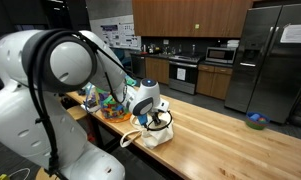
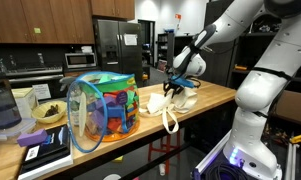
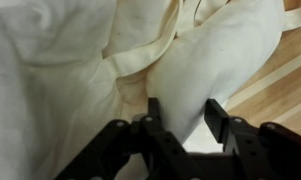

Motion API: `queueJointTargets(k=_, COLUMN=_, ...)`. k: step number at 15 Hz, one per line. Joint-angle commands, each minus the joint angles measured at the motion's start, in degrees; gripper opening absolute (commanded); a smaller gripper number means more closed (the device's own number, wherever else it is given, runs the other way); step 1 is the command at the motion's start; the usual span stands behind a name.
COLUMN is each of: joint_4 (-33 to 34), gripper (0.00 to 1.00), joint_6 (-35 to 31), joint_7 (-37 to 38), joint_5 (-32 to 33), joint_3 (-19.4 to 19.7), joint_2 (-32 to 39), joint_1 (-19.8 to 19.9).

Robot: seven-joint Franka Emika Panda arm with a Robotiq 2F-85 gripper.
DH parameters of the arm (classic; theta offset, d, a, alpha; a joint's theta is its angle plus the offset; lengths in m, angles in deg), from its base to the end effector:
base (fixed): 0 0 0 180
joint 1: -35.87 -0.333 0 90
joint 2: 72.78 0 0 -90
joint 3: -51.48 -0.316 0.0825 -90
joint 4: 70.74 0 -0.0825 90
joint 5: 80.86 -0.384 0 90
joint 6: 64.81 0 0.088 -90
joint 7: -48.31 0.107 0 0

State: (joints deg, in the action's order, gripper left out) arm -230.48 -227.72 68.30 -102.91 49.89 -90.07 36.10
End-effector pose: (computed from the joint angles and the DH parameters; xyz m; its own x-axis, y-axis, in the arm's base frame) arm 0.4014 -0.0107 0.3334 0.7411 -0.6358 0.2155 -0.5641 -0.7638 -0.3137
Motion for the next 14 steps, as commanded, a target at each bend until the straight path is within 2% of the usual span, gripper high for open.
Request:
queueJointTargets(k=1, joint_4=0.0, gripper=0.20, joint_6=0.1, joint_7=0.9, joint_5=3.7, joint_3=-1.2, joint_2=0.4, joint_1=0.9)
queueJointTargets(k=3, joint_4=0.0, gripper=0.05, joint_6=1.6, joint_7=-0.1, joint_5=6.1, joint_3=-1.2, joint_2=-0.2, joint_1=0.9)
queueJointTargets(k=4, joint_4=0.1, gripper=0.01, joint_6=3.2, joint_7=-1.2, joint_5=7.3, joint_3=-1.0, joint_2=-0.8, joint_1=0.6)
queueJointTargets(k=9, joint_4=2.4, gripper=0.01, joint_6=11.6, joint_7=-5.2, joint_5=14.2, joint_3=-0.7, joint_2=-1.8, joint_1=0.7)
queueJointTargets(k=12, joint_4=4.6, gripper=0.01, joint_6=15.7, joint_7=-13.5, joint_5=12.3, joint_3=2.3, joint_2=-2.4, joint_1=-1.1)
queueJointTargets(k=14, joint_4=6.5, gripper=0.01, joint_6=18.5, joint_7=-18.7, joint_5=12.5, joint_3=4.2, joint_2=-2.2, joint_1=-0.6)
